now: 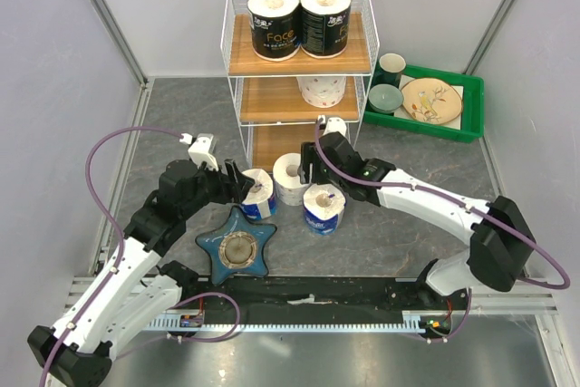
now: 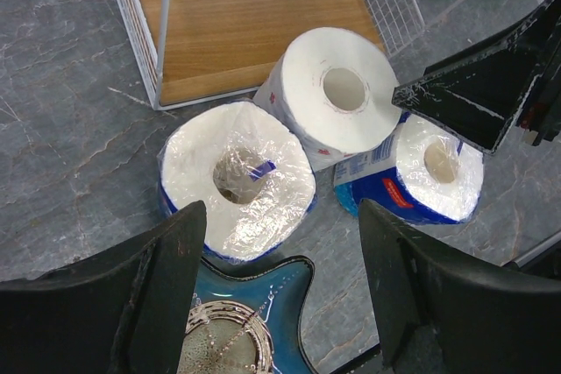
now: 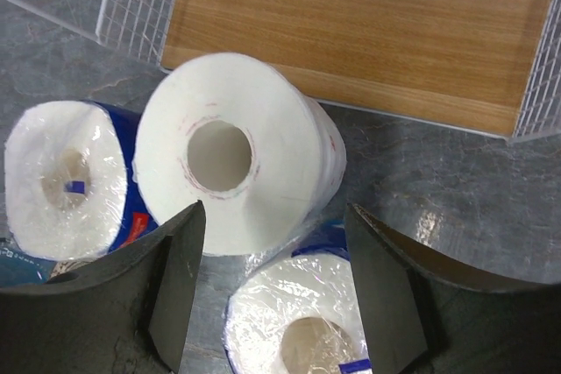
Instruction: Place and organize the paper towels onto the shelf
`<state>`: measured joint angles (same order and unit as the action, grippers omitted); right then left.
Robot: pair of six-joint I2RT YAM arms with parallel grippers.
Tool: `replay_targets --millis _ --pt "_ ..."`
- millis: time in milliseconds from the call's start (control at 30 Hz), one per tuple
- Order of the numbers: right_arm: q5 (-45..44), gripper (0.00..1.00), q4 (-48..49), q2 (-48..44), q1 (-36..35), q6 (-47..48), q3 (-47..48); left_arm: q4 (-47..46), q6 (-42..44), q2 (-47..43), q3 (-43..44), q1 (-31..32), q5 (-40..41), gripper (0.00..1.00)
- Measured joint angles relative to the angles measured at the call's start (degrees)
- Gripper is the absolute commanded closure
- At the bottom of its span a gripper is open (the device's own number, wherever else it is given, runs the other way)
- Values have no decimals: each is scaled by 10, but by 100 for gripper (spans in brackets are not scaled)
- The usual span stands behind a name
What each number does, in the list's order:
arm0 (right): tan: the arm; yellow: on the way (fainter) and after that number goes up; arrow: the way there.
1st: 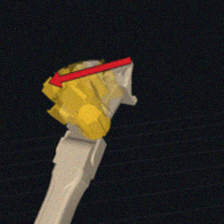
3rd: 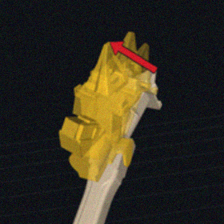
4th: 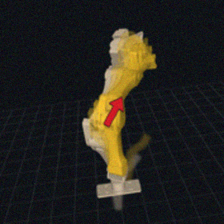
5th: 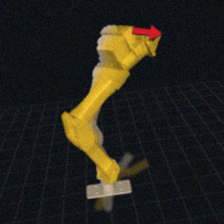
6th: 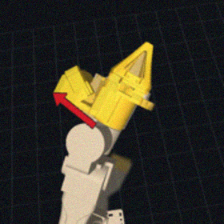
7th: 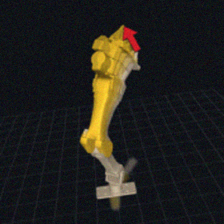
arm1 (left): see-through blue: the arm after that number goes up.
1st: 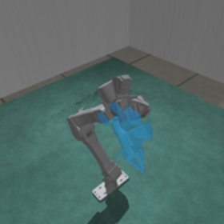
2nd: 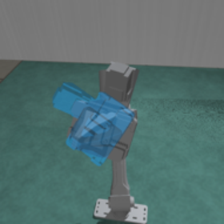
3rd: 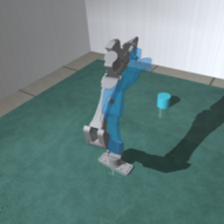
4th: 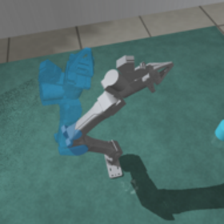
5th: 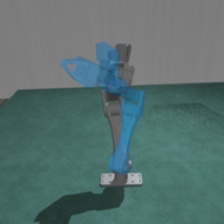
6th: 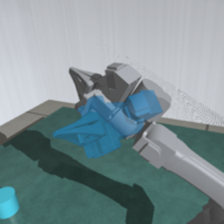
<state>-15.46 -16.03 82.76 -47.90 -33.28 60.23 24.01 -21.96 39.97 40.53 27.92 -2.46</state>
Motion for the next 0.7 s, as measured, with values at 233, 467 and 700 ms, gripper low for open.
replay_targets --millis 233,467,700 --pt "-4 27 7 38 -1 6 35 0 0 0 0 -4 -1 23" --pt "-27 27 1 68 -4 7 45 0 0 -4 0 -6 -3 23" --pt "-39 30 -1 100 -7 12 64 0 0 -4 0 -11 -7 23"
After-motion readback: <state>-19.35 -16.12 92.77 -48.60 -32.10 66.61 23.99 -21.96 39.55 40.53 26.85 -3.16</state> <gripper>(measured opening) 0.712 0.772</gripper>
